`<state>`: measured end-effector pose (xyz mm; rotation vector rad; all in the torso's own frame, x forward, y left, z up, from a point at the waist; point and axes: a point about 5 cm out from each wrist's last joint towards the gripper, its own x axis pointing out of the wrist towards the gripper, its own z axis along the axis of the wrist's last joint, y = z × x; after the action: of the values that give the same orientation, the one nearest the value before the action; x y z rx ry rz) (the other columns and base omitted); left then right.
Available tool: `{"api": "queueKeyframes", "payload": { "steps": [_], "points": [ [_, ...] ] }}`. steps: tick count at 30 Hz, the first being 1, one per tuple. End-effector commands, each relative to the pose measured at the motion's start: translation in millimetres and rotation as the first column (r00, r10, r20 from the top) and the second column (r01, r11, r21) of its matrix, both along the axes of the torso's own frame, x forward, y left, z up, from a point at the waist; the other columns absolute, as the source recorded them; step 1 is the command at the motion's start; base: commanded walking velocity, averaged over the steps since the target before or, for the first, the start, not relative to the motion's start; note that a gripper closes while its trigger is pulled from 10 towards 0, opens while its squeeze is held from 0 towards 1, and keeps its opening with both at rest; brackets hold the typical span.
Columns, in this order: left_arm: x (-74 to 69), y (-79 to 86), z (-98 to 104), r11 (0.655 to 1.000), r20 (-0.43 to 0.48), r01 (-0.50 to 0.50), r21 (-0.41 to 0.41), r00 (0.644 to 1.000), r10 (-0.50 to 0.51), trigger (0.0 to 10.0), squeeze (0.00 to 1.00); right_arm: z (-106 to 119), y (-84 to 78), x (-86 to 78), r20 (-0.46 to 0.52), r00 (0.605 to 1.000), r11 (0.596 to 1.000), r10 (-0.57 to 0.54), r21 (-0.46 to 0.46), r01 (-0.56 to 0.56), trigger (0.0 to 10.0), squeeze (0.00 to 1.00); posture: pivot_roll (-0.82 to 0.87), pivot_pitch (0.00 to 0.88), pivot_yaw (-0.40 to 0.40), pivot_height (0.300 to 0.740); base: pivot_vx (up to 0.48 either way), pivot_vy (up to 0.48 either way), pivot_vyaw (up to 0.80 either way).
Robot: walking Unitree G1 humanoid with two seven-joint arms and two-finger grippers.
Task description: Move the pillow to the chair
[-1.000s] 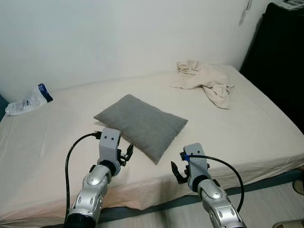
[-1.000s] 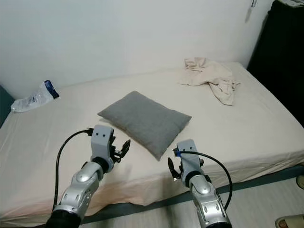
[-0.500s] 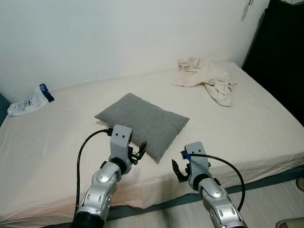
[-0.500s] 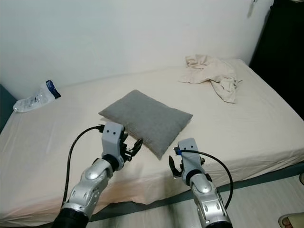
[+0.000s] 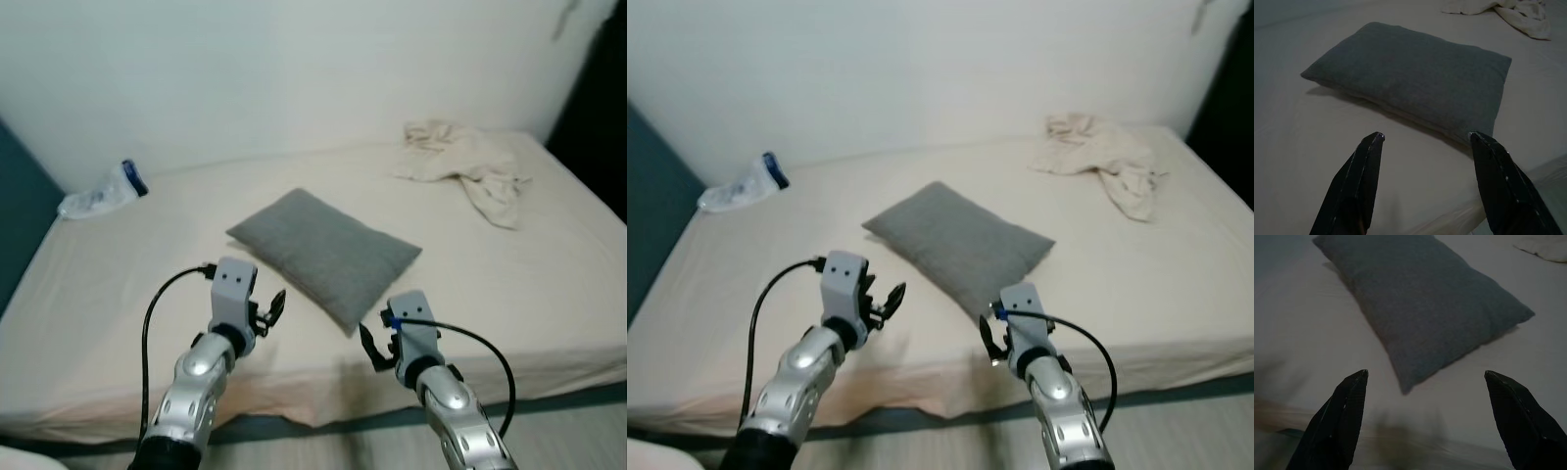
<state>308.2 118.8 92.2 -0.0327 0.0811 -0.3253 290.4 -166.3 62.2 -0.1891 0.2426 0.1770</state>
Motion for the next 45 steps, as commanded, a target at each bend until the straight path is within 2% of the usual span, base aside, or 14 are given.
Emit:
{"api": "queueKeyframes", "payload": {
  "steps": [1, 7, 16, 22, 27, 30, 33, 37, 42, 45],
  "points": [
    [-3.7, 8.1, -10.4, 1.000, -0.048, -0.020, 0.005, 0.999, 0.020, 10.0, 0.00, -2.9, -1.2, -1.7, -0.013, 1.000, 1.000, -0.009, 0.017, 0.009, 10.0, 0.00, -0.08, 0.138, 0.118, 0.740, 0.000, 0.000, 0.00],
    [-4.0, 7.8, -10.0, 1.000, -0.047, -0.020, 0.002, 0.999, 0.020, 10.0, 0.00, 4.1, -5.1, 0.7, 0.021, 1.000, 0.999, -0.017, 0.041, 0.016, 10.0, 0.00, -0.08, 0.140, 0.117, 0.740, 0.000, 0.000, 0.00],
    [-3.3, 9.8, -9.7, 0.999, -0.054, -0.043, -0.001, 0.998, 0.043, 10.0, 0.00, 8.7, -3.2, 0.3, 0.042, 0.999, 0.996, -0.008, 0.089, 0.004, 10.0, 0.00, -0.08, 0.149, 0.119, 0.740, 0.362, 0.000, 0.00],
    [-3.9, 11.6, -9.2, 0.999, -0.053, -0.051, 0.000, 0.997, 0.051, 10.0, 0.00, 6.8, 4.2, -2.4, 0.041, 0.998, 0.995, 0.043, 0.090, -0.046, 10.0, 0.00, -0.07, 0.150, 0.117, 0.740, 0.369, 0.000, 0.00],
    [-5.7, 9.2, -7.6, 0.998, -0.046, -0.053, -0.037, 0.998, 0.051, 10.0, 0.00, 4.9, 6.2, -5.2, 0.037, 0.996, 0.995, 0.080, 0.058, -0.082, 10.0, 0.00, -0.07, 0.144, 0.112, 0.740, 0.166, 0.000, 0.78],
    [-5.9, 8.2, -8.6, 0.998, -0.049, -0.056, -0.026, 0.997, 0.055, 10.0, 0.00, 5.7, 5.3, -4.9, 0.044, 0.997, 0.994, 0.065, 0.083, -0.069, 10.0, 0.00, -0.07, 0.139, 0.112, 0.740, 0.000, 0.000, 0.51],
    [-5.6, 7.9, -8.4, 0.998, -0.048, -0.056, -0.027, 0.997, 0.055, 10.0, 0.00, 3.2, 2.1, -3.4, 0.016, 0.999, 0.998, 0.051, 0.039, -0.052, 10.0, 0.00, -0.07, 0.137, 0.113, 0.740, 0.000, 0.000, 0.00],
    [-5.5, 7.6, -8.2, 0.998, -0.047, -0.054, -0.025, 0.998, 0.052, 10.0, 0.00, 2.5, 0.2, -3.3, 0.012, 0.999, 0.998, 0.046, 0.033, -0.047, 10.0, 0.00, -0.07, 0.136, 0.114, 0.740, 0.000, 0.000, 0.00],
    [-5.3, 6.9, -8.1, 0.998, -0.047, -0.051, -0.024, 0.998, 0.050, 10.0, 0.00, -0.3, -10.5, -2.1, -0.007, 0.999, 0.998, -0.050, 0.044, 0.051, 10.0, 0.00, -0.08, 0.134, 0.114, 0.740, 0.000, 0.000, 0.00],
    [-5.1, 6.2, -8.0, 0.998, -0.046, -0.051, -0.024, 0.998, 0.050, 10.0, 0.00, -0.4, -13.5, -1.7, -0.010, 0.998, 0.997, -0.067, 0.049, 0.067, 10.0, 0.00, -0.08, 0.135, 0.116, 0.740, 0.000, 0.000, 0.00]
  ]
}}
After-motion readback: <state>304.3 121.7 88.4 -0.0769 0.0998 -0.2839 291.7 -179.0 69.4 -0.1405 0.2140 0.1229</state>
